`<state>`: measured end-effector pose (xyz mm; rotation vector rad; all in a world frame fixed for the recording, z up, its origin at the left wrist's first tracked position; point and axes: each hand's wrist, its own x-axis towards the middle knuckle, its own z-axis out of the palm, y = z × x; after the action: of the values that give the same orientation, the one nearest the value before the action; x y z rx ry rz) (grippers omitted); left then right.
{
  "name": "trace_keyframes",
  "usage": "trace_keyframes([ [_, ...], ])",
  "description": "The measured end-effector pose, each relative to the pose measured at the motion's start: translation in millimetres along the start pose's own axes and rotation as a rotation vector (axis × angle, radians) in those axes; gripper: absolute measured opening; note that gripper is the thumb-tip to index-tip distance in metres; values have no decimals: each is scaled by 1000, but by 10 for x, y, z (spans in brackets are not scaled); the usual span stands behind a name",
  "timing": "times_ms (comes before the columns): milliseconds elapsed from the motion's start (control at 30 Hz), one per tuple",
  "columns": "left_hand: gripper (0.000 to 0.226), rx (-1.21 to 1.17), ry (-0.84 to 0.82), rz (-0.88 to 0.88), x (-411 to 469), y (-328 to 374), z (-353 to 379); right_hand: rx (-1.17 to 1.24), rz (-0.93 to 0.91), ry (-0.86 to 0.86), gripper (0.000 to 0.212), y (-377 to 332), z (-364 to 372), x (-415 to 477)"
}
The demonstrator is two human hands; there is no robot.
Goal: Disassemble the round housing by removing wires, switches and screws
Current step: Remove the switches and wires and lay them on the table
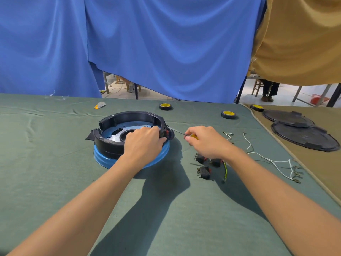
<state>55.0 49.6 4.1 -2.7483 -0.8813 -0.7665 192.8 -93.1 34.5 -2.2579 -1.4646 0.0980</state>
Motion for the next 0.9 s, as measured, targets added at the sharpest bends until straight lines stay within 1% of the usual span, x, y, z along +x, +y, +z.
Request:
trace_keyframes([
  [67, 32, 8, -9, -13, 2, -2, 15, 12, 13, 21, 23, 0, 21, 36],
  [267, 33, 13, -4, 35, -5, -3, 21, 147, 91, 22, 24, -62, 147, 127],
  [367, 35, -12, -22, 66, -27, -79, -25, 187, 130, 89, 22, -74, 87, 197],
  [433, 34, -30, -55, 50, -25, -89, -51, 266, 168, 143, 25, -85, 48, 222],
  [500, 35, -43, -102, -5, -13, -27, -67, 366, 222, 141, 31, -160, 77, 222],
  [567, 36, -118, -124, -124, 10, 78, -98, 461, 295, 116, 37, -281, 190, 216],
  [667, 30, -427, -144, -376, 95, 181, -187, 597, 409, 140, 39, -468, 364, 233],
  [700, 25, -521, -170, -433, 143, 165, -231, 621, 440, 156, 39, -516, 393, 253],
  [767, 10, -621, -222, -467, 245, 3, -292, 654, 480, 177, 38, -592, 417, 285],
  [800, 11, -620, -223, -451, 277, -112, -335, 679, 488, 184, 39, -622, 426, 301],
  [833, 17, -551, -197, -411, 308, -247, -376, 699, 489, 192, 39, -657, 428, 308],
  [900, 26, -227, -150, -302, 366, -539, -389, 665, 479, 191, 40, -730, 455, 325],
])
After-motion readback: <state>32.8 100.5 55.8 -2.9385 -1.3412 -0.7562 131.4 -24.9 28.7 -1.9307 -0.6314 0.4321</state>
